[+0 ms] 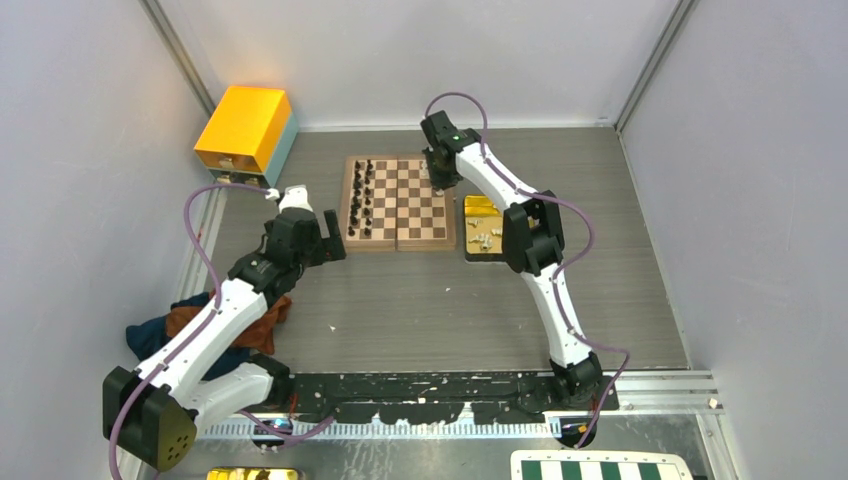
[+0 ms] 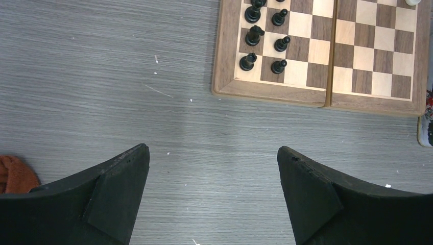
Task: Set up the chess pieces on the board
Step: Place the chess piece on the chessboard.
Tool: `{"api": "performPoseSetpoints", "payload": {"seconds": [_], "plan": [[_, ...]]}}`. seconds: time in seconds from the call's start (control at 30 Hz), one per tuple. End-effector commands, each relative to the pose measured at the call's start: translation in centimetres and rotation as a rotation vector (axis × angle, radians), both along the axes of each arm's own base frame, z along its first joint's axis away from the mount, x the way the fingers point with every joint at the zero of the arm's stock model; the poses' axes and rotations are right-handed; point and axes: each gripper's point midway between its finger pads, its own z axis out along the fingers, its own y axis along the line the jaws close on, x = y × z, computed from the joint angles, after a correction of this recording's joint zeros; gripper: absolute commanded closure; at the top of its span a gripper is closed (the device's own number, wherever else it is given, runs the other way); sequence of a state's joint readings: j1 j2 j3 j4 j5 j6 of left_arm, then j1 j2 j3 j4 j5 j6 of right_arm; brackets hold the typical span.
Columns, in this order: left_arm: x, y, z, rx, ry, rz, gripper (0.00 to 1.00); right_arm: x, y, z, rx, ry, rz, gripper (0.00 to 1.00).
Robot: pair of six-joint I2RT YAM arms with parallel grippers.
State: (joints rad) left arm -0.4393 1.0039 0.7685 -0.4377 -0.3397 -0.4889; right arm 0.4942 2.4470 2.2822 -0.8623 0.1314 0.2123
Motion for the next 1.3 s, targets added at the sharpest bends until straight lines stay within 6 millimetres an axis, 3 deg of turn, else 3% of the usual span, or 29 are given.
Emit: {"api": "performPoseSetpoints", "payload": {"seconds": [0.0,1.27], "plan": [[1.2,-0.5,2.4,-0.018,-0.072,-0.008,0.03,0.8,0.6,2.2,0.042,-0.043,0.001,0.93],[0.8,-0.4,1.7,-0.01,-0.06,-0.013,0.03,2.7,0.6,1.8,0.055,-0.061,-0.038,0.92]]}}
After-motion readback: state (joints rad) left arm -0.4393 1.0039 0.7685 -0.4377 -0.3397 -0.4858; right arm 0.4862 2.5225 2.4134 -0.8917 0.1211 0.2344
